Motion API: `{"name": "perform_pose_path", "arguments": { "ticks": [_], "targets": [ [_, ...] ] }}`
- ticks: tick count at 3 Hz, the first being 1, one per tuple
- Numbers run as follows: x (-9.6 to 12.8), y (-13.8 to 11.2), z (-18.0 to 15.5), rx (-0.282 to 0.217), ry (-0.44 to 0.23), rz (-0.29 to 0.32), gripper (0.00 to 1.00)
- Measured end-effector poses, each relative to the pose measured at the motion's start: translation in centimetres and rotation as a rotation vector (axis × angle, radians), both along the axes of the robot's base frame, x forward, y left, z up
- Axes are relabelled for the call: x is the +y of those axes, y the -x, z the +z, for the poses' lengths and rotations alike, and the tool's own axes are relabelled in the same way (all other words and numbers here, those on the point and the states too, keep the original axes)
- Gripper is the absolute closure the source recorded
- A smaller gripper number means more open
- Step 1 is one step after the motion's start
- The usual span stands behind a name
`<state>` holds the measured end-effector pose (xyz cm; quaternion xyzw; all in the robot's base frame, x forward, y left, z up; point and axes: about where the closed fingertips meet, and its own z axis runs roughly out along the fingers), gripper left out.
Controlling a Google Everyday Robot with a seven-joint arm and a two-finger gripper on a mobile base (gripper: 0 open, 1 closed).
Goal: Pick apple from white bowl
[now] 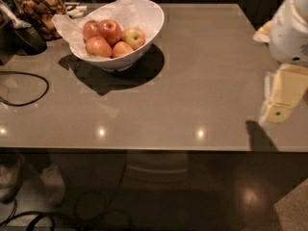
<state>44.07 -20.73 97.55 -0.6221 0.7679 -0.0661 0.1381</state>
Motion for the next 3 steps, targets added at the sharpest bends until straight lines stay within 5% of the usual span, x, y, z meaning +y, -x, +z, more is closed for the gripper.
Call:
{"name": "perform_pose_path", "arguments": {
  "ticks": [1,2,3],
  "targets": [
    [-0.5,-0.2,0.3,-0.016,0.004,-0.01,0.0],
    [1.2,-2.7,1.1,-0.045,-0.1,-0.033,0.0],
    [3.6,-5.4,2.3,-0.069,-0.187,0.01,0.0]
  ]
}}
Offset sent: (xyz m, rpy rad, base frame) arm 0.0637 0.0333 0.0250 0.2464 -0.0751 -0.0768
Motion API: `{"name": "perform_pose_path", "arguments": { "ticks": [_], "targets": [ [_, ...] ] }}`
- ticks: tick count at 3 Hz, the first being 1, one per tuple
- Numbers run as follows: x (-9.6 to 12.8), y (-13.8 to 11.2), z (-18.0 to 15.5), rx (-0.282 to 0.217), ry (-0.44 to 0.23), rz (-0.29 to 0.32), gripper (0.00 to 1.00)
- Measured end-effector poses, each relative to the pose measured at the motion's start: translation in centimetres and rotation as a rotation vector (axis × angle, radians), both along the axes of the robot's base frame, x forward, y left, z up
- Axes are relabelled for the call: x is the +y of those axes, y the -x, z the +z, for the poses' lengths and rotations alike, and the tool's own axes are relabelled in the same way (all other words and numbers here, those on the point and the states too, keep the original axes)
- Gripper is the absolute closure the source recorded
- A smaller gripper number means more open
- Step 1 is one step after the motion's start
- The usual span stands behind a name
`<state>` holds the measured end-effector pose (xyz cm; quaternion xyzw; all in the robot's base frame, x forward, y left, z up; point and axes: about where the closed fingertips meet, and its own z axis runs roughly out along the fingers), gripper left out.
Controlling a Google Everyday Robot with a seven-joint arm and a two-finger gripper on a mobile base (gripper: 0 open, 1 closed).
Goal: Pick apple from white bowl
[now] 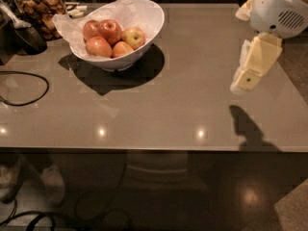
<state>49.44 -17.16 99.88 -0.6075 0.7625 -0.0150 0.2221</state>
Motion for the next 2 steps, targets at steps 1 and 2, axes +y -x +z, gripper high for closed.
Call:
{"name": "perform_pose_path", "arguments": {
  "ticks": [1,2],
  "targets": [
    [2.46,-2.46,0.59,0.008,-0.053,0.059,0.0],
    [2.56,-2.6,0.88,-0.002,-0.056,0.059,0.0]
  ]
}}
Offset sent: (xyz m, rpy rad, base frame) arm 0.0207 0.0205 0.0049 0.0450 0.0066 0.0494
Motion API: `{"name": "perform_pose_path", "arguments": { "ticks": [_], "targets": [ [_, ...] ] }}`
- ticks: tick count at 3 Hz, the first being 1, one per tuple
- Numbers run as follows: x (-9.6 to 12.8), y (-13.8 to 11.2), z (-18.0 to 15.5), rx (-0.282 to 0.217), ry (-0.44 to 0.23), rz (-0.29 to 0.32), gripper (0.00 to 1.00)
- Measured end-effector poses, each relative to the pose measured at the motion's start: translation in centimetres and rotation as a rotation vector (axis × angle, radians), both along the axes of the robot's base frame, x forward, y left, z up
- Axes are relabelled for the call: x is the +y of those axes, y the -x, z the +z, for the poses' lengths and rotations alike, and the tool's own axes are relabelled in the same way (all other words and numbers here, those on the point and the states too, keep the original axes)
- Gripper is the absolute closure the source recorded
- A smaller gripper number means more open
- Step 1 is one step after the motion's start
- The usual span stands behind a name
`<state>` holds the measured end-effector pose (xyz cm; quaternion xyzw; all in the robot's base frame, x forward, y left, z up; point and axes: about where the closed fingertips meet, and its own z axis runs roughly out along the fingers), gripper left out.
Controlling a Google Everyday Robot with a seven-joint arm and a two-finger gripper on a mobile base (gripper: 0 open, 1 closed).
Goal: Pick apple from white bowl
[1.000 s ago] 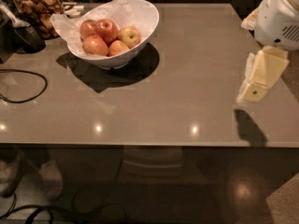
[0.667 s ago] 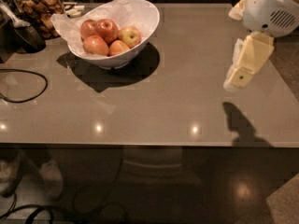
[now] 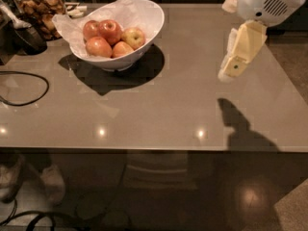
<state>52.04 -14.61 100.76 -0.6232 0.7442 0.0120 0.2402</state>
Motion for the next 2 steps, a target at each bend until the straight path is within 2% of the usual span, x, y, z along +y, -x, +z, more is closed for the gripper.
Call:
{"name": "perform_pose_path", "arguments": {
  "ticks": [1,2],
  "targets": [
    [0.5,-0.6,0.0,-0.018,-0.016,-0.008,0.0],
    [2.1,-3.1,0.3,-0.036,-0.084,-0.002,0.0]
  ]
}}
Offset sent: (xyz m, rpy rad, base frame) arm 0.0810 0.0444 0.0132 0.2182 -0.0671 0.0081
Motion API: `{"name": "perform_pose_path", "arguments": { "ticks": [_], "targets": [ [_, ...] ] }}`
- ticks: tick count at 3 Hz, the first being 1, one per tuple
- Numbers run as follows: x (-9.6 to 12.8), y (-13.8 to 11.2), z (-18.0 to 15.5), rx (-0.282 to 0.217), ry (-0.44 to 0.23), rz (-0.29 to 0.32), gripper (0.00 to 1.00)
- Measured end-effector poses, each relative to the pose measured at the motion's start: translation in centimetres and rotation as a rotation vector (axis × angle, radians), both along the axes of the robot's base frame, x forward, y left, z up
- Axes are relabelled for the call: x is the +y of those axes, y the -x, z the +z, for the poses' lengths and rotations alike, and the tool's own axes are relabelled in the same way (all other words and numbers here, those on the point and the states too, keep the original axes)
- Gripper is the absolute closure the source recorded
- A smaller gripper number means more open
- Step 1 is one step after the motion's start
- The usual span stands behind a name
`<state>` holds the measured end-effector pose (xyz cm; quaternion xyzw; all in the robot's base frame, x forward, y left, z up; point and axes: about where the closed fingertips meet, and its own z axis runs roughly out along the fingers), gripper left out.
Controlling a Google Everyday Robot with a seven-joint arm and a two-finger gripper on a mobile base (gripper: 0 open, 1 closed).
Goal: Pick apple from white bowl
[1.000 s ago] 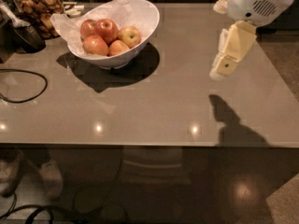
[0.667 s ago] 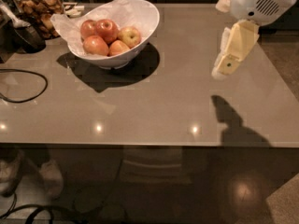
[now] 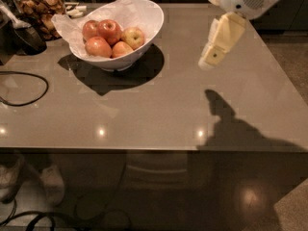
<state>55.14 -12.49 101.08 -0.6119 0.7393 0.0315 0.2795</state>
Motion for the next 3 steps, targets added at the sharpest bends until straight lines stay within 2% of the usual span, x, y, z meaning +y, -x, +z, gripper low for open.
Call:
{"name": "perform_pose_path", "arguments": {
  "ticks": [1,2,3],
  "targets": [
    [1.8,-3.5,0.6,-0.007,-0.034,0.023,0.0],
    [3.9,-5.0,0.8,-0.018,-0.047,0.095,0.0],
    [4.0,-5.2,1.0,-0.023,-0.048,0.098,0.0]
  ]
}}
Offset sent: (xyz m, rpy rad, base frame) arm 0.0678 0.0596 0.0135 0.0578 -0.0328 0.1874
